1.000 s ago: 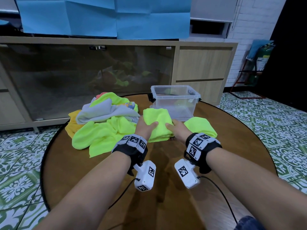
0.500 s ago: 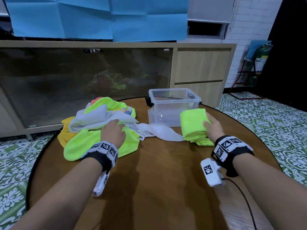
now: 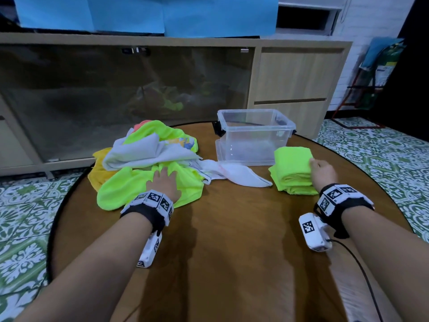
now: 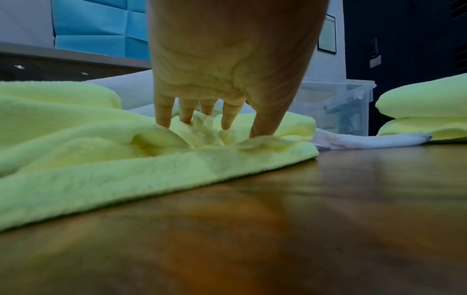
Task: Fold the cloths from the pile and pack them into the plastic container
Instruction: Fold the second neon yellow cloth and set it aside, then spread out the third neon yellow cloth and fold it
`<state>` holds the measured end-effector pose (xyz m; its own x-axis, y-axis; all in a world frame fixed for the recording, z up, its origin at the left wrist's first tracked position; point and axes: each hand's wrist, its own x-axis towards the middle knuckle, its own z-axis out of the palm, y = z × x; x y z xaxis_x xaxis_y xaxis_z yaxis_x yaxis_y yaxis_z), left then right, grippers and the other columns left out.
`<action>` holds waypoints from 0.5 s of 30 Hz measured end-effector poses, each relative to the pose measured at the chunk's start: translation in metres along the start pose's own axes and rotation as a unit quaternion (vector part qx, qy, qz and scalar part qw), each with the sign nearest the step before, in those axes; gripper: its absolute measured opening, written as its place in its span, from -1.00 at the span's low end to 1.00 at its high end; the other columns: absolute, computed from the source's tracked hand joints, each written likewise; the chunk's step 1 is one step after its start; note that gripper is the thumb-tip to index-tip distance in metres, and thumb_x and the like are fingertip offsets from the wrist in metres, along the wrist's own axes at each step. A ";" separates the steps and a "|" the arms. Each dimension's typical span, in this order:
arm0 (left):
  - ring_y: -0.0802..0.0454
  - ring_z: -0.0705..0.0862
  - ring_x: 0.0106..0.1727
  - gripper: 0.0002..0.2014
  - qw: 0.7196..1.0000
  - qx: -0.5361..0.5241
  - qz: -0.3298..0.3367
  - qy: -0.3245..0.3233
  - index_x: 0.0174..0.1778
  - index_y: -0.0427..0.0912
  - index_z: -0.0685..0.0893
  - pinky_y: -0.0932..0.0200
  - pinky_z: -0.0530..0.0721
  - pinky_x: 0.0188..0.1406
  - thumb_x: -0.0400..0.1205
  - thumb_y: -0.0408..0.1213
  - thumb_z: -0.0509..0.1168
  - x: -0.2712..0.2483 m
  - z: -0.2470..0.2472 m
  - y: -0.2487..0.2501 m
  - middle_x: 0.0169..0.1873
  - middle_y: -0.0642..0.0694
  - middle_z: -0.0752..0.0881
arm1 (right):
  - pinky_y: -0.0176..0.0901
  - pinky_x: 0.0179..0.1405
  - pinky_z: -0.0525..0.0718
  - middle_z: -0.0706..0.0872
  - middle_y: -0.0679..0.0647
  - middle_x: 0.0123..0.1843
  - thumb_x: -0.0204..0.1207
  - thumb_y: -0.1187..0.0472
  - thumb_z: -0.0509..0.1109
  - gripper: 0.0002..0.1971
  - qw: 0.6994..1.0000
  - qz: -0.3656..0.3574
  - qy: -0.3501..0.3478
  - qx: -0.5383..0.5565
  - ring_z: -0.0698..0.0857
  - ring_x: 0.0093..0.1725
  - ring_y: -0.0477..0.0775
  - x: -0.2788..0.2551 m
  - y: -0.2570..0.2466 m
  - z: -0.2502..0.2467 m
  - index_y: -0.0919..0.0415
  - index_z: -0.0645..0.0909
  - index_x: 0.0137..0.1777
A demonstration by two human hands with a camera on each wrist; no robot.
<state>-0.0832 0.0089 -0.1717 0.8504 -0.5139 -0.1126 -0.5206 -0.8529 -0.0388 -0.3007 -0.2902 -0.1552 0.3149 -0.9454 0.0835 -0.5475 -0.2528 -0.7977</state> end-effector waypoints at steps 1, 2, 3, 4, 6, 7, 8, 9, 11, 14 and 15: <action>-0.17 0.02 0.65 -0.33 1.000 0.000 0.000 0.000 0.65 -0.04 0.02 -0.13 0.31 0.48 0.68 -0.04 0.17 0.000 0.000 0.000 0.65 -0.12 -0.06 | 0.14 0.24 0.54 0.56 0.39 0.35 0.68 0.02 0.14 -0.51 1.000 0.012 -0.015 0.005 0.54 0.30 0.39 0.001 0.000 -0.001 0.37 0.44 0.45; -0.17 0.02 0.64 -0.33 1.000 0.001 0.000 -0.001 0.65 -0.04 0.02 -0.13 0.32 0.48 0.68 -0.05 0.17 -0.001 0.000 0.001 0.65 -0.13 -0.06 | 0.17 0.27 0.55 0.54 0.36 0.37 0.66 0.01 0.20 -0.48 0.999 0.022 -0.029 0.011 0.54 0.31 0.38 0.001 0.000 -0.002 0.37 0.42 0.47; -0.17 0.03 0.64 -0.34 1.000 0.003 0.000 -0.001 0.65 -0.05 0.03 -0.13 0.33 0.47 0.68 -0.05 0.17 -0.002 -0.001 0.001 0.64 -0.13 -0.05 | 0.19 0.30 0.54 0.53 0.34 0.40 0.63 0.03 0.26 -0.48 0.999 0.022 -0.032 0.020 0.53 0.33 0.37 0.001 0.001 -0.004 0.37 0.41 0.47; -0.17 0.03 0.64 -0.34 1.000 0.005 0.000 -0.001 0.65 -0.04 0.03 -0.13 0.35 0.46 0.68 -0.05 0.17 -0.003 -0.001 0.001 0.64 -0.13 -0.04 | 0.16 0.31 0.54 0.52 0.33 0.41 0.61 0.09 0.30 -0.50 0.999 0.014 -0.021 0.031 0.53 0.34 0.35 0.002 0.001 -0.005 0.37 0.42 0.46; -0.17 0.03 0.64 -0.34 1.000 0.007 0.000 -0.002 0.65 -0.04 0.04 -0.12 0.37 0.45 0.68 -0.06 0.17 -0.005 -0.001 0.001 0.64 -0.13 -0.05 | 0.07 0.24 0.51 0.55 0.31 0.39 0.61 0.19 0.31 -0.61 0.998 -0.013 0.029 0.052 0.54 0.33 0.33 0.006 -0.002 -0.010 0.34 0.48 0.39; -0.16 0.02 0.64 -0.35 1.000 0.006 0.001 -0.002 0.65 -0.04 0.03 -0.12 0.38 0.45 0.68 -0.06 0.17 -0.005 -0.001 0.001 0.64 -0.12 -0.06 | 0.04 0.21 0.51 0.57 0.31 0.36 0.61 0.22 0.29 -0.66 0.996 -0.027 0.051 0.065 0.56 0.30 0.33 0.009 -0.006 -0.014 0.33 0.51 0.35; -0.16 0.02 0.64 -0.35 1.000 0.004 0.002 -0.002 0.65 -0.03 0.04 -0.11 0.38 0.44 0.68 -0.07 0.17 -0.005 -0.001 0.000 0.64 -0.12 -0.06 | 0.03 0.19 0.51 0.59 0.31 0.33 0.62 0.24 0.27 -0.69 0.994 -0.036 0.065 0.076 0.57 0.28 0.33 0.014 -0.010 -0.017 0.33 0.53 0.31; -0.15 0.01 0.65 -0.35 1.000 0.003 0.003 -0.002 0.65 -0.03 0.04 -0.11 0.39 0.44 0.68 -0.08 0.17 -0.005 -0.001 0.000 0.64 -0.12 -0.06 | 0.03 0.18 0.52 0.61 0.33 0.31 0.62 0.26 0.25 -0.71 0.993 -0.042 0.070 0.082 0.58 0.26 0.33 0.018 -0.015 -0.020 0.34 0.55 0.30; -0.14 0.01 0.65 -0.36 1.000 0.004 0.006 -0.003 0.65 -0.03 0.04 -0.11 0.40 0.44 0.68 -0.08 0.16 -0.005 0.000 -0.002 0.64 -0.12 -0.06 | 0.06 0.15 0.55 0.64 0.38 0.26 0.63 0.29 0.23 -0.71 0.993 -0.047 0.069 0.088 0.61 0.22 0.36 0.027 -0.022 -0.025 0.37 0.58 0.28; -0.15 0.02 0.64 -0.36 1.000 0.012 0.004 -0.008 0.65 -0.03 0.04 -0.11 0.38 0.44 0.68 -0.07 0.15 -0.003 0.003 -0.002 0.64 -0.13 -0.04 | 0.06 0.20 0.54 0.63 0.36 0.29 0.64 0.32 0.23 -0.71 0.994 -0.040 0.060 0.078 0.60 0.25 0.35 0.034 -0.018 -0.022 0.38 0.58 0.29; -0.15 0.02 0.64 -0.36 1.000 0.015 0.002 -0.011 0.65 -0.02 0.04 -0.11 0.38 0.44 0.68 -0.07 0.15 -0.003 0.003 -0.001 0.64 -0.13 -0.03 | 0.03 0.23 0.52 0.63 0.33 0.31 0.64 0.32 0.23 -0.71 0.996 -0.033 0.049 0.065 0.59 0.28 0.33 0.035 -0.013 -0.018 0.38 0.58 0.31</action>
<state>-0.0854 0.0114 -0.1748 0.8464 -0.5155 -0.1337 -0.5268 -0.8472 -0.0683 -0.2967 -0.3233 -0.1312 0.2653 -0.9451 0.1910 -0.4217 -0.2919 -0.8585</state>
